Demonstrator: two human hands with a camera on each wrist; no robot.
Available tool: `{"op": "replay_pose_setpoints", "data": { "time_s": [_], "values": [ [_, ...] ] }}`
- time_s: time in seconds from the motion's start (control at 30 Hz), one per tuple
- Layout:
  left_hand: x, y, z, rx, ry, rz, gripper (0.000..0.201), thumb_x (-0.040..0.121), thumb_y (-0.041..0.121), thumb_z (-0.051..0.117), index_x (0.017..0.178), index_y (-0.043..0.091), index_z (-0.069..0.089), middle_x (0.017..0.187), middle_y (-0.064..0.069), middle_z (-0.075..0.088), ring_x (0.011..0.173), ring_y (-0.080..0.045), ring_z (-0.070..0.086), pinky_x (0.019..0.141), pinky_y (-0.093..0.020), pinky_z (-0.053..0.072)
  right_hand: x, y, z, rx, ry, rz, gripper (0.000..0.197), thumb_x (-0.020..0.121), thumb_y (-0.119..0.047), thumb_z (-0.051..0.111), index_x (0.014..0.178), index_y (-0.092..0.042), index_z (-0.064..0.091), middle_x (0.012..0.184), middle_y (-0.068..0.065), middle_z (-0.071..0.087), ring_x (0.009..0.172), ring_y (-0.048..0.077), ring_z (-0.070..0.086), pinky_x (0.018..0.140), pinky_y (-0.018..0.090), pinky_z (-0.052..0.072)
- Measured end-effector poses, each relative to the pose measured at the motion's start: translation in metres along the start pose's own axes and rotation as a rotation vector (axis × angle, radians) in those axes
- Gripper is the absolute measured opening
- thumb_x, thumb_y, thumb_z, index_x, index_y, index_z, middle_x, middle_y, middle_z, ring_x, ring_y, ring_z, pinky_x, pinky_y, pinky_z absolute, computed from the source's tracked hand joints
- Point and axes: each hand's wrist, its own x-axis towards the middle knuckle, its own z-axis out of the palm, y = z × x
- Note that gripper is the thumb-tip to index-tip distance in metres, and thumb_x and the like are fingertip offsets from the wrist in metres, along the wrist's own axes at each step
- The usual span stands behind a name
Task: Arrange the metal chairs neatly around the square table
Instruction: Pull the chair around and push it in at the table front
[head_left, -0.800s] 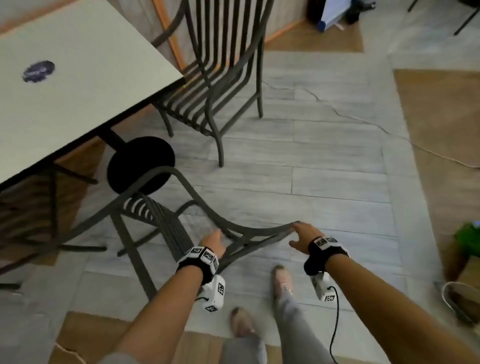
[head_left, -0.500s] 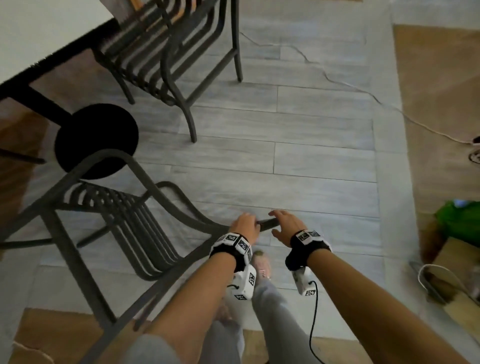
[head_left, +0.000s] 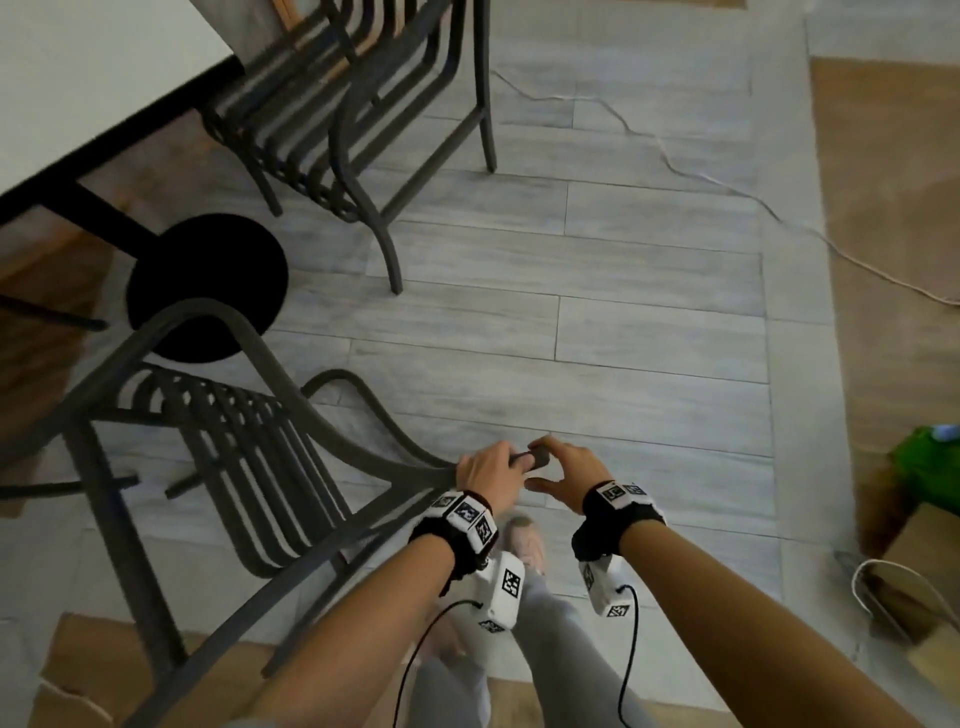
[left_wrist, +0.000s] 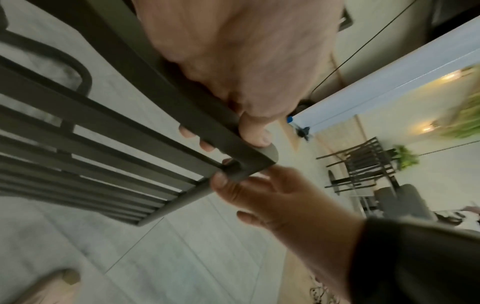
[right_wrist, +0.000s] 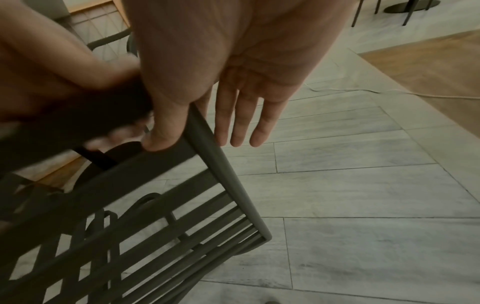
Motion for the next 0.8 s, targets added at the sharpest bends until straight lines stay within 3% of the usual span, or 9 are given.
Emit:
{"op": "replay_pose_setpoints", "data": {
  "time_s": [0.17, 0.27, 0.33, 0.4, 0.5, 0.57, 0.63, 0.7, 0.8],
  "values": [
    [-0.087, 0.002, -0.067, -0.081, 0.16, 0.09, 0.032, 0.1, 0.035, 0.04, 0.113, 0.015, 0.061, 0.118, -0.008, 0.068, 0.111, -0.027, 0.055, 0.098, -0.038, 0.032, -0.026, -0.038, -0.011, -0.061, -0.027, -0.019, 0.067, 0.071, -0.038, 0.08, 0.127, -0.023, 0.048, 0.128, 0.007, 0.061, 0.115, 0.029, 0.057, 0.093, 0.037, 0.046],
    [-0.142, -0.005, -0.104, -0.185, 0.212, 0.197, 0.03, 0.101, 0.035, 0.04, 0.098, 0.015, 0.061, 0.098, -0.007, 0.069, 0.096, -0.025, 0.057, 0.09, -0.036, 0.034, -0.038, -0.066, -0.022, -0.157, -0.078, -0.031, 0.07, 0.071, -0.036, 0.081, 0.129, -0.017, 0.048, 0.127, 0.011, 0.06, 0.116, 0.031, 0.056, 0.095, 0.038, 0.045],
    [-0.177, -0.014, -0.126, -0.287, 0.298, 0.269, 0.027, 0.099, 0.036, 0.043, 0.08, 0.021, 0.056, 0.077, -0.002, 0.065, 0.081, -0.025, 0.057, 0.083, -0.037, 0.037, -0.045, -0.085, -0.033, -0.235, -0.096, -0.031, 0.056, 0.069, -0.039, 0.08, 0.116, -0.021, 0.056, 0.117, 0.007, 0.067, 0.108, 0.028, 0.06, 0.088, 0.037, 0.048],
    [-0.21, -0.025, -0.142, -0.428, 0.409, 0.305, 0.032, 0.093, 0.039, 0.045, 0.07, 0.019, 0.057, 0.065, -0.001, 0.061, 0.072, -0.025, 0.056, 0.079, -0.04, 0.041, -0.052, -0.101, -0.04, -0.302, -0.103, -0.031, 0.045, 0.068, -0.044, 0.08, 0.104, -0.024, 0.062, 0.105, 0.004, 0.07, 0.099, 0.025, 0.064, 0.083, 0.035, 0.052],
    [-0.249, -0.05, -0.157, -0.69, 0.572, 0.327, 0.042, 0.079, 0.057, 0.052, 0.072, 0.02, 0.07, 0.067, -0.005, 0.066, 0.075, -0.03, 0.063, 0.082, -0.054, 0.051, -0.071, -0.123, -0.042, -0.349, -0.078, -0.03, 0.035, 0.066, -0.042, 0.082, 0.09, -0.026, 0.064, 0.087, 0.0, 0.066, 0.09, 0.023, 0.065, 0.073, 0.029, 0.047],
    [-0.267, -0.067, -0.166, -0.816, 0.657, 0.312, 0.049, 0.071, 0.068, 0.057, 0.078, 0.022, 0.071, 0.073, -0.012, 0.068, 0.082, -0.04, 0.065, 0.085, -0.06, 0.05, -0.087, -0.137, -0.042, -0.33, -0.033, -0.041, 0.029, 0.066, -0.037, 0.083, 0.08, -0.028, 0.059, 0.081, -0.001, 0.062, 0.079, 0.021, 0.061, 0.069, 0.026, 0.043],
    [-0.29, -0.083, -0.179, -0.875, 0.743, 0.339, 0.054, 0.074, 0.064, 0.057, 0.076, 0.012, 0.072, 0.071, -0.022, 0.068, 0.081, -0.046, 0.064, 0.084, -0.062, 0.049, -0.103, -0.156, -0.039, -0.32, -0.013, -0.082, 0.027, 0.067, -0.028, 0.083, 0.069, -0.031, 0.056, 0.076, 0.0, 0.063, 0.074, 0.019, 0.06, 0.066, 0.025, 0.042],
    [-0.319, -0.1, -0.196, -0.917, 0.84, 0.378, 0.055, 0.076, 0.057, 0.057, 0.061, 0.005, 0.069, 0.062, -0.024, 0.064, 0.067, -0.042, 0.061, 0.077, -0.061, 0.048, -0.119, -0.179, -0.035, -0.341, -0.014, -0.151, 0.031, 0.066, -0.022, 0.083, 0.062, -0.033, 0.054, 0.069, -0.003, 0.063, 0.076, 0.02, 0.065, 0.066, 0.025, 0.043],
    [-0.354, -0.126, -0.218, -1.061, 1.014, 0.352, 0.044, 0.074, 0.047, 0.064, 0.046, 0.014, 0.062, 0.049, -0.008, 0.057, 0.06, -0.032, 0.056, 0.073, -0.061, 0.046, -0.139, -0.221, -0.033, -0.379, 0.05, -0.261, 0.034, 0.063, -0.028, 0.085, 0.057, -0.035, 0.052, 0.062, -0.011, 0.06, 0.072, 0.019, 0.065, 0.064, 0.026, 0.046]
  ]
}}
